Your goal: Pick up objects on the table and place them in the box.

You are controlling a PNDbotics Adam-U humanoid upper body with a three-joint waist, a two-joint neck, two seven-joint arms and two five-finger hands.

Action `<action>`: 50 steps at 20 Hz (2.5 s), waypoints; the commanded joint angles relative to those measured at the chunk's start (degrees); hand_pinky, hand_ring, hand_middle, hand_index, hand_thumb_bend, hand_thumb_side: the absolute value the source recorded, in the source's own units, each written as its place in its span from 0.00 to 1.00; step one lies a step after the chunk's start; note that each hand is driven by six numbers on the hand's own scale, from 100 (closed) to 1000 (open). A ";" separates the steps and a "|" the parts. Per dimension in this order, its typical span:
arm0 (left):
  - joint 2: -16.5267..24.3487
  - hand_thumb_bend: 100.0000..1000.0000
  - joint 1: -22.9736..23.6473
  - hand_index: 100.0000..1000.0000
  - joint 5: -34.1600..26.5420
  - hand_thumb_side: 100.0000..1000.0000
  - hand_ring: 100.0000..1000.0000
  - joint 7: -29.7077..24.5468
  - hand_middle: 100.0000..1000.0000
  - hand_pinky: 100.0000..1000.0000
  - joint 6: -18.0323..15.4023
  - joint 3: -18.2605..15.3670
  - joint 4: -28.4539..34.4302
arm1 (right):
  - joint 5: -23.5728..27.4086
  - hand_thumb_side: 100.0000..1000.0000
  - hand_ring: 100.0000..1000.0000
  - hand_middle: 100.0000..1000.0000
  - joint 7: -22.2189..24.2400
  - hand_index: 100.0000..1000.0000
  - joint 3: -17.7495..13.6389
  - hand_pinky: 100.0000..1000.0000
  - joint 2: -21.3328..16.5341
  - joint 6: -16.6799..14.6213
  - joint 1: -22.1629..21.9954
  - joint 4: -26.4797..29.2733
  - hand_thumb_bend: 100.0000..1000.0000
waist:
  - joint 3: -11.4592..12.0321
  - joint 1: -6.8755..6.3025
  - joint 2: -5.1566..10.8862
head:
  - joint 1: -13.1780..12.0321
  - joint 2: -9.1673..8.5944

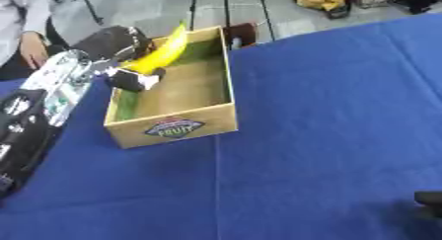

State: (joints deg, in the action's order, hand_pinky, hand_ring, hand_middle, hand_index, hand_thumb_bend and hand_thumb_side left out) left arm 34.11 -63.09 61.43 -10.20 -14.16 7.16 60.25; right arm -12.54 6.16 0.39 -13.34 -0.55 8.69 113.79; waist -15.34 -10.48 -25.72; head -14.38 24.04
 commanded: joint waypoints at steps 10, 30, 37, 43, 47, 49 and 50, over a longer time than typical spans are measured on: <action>-0.54 0.00 -1.21 0.58 -2.53 0.56 0.52 2.96 0.42 0.17 -5.09 -0.75 -2.64 | 0.00 0.95 0.75 0.43 0.80 0.68 0.21 0.75 -0.70 0.28 0.35 0.80 0.00 | -0.31 -0.12 0.34 | -0.11 -0.67; -1.11 0.43 -0.70 0.96 -4.43 1.00 0.84 1.26 0.83 0.62 -6.57 -2.91 -2.92 | 0.99 0.94 0.75 0.43 1.37 0.68 0.21 0.75 -0.90 0.90 0.44 0.80 0.00 | -0.03 -0.46 0.42 | 0.70 -0.38; 2.73 0.31 1.18 0.90 -12.66 1.00 0.80 8.09 0.77 0.55 -2.53 -4.99 8.90 | 0.80 0.94 0.75 0.43 0.91 0.68 -0.33 0.75 -0.88 1.41 -1.11 0.80 0.00 | 2.58 0.29 2.25 | 2.03 1.37; 3.84 0.19 2.21 0.86 -16.78 0.93 0.74 8.69 0.72 0.51 0.73 -4.40 13.11 | 0.75 0.94 0.75 0.43 0.82 0.68 -0.36 0.75 -0.87 1.46 -1.26 0.80 0.00 | 2.79 0.34 2.47 | 2.10 1.55; 4.25 0.17 1.76 0.84 -19.48 0.94 0.70 11.08 0.69 0.47 -0.84 -8.45 17.42 | 1.22 0.94 0.75 0.43 -0.11 0.68 -1.26 0.75 0.32 1.99 -3.01 0.43 0.00 | 6.61 2.74 5.88 | 3.57 4.31; 2.65 0.15 4.11 0.84 -21.22 0.95 0.68 12.81 0.68 0.45 -1.44 -11.08 20.24 | 1.45 0.95 0.75 0.43 -0.65 0.68 -1.70 0.75 0.68 2.09 -3.50 0.43 0.00 | 8.31 3.67 6.78 | 4.80 5.26; 1.69 0.13 5.47 0.83 -22.10 0.98 0.67 13.68 0.67 0.44 -1.68 -11.51 21.67 | 1.63 0.95 0.75 0.43 -1.05 0.68 -2.02 0.75 0.83 2.11 -3.54 0.49 0.00 | 9.22 4.16 7.17 | 5.40 5.75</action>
State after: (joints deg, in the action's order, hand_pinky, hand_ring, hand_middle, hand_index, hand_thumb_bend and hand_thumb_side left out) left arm 35.24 -56.97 40.46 2.40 -15.52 -2.56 79.68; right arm -11.38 5.58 -1.08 -12.41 1.50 4.99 113.73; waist -5.81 -6.49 -19.59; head -9.69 28.90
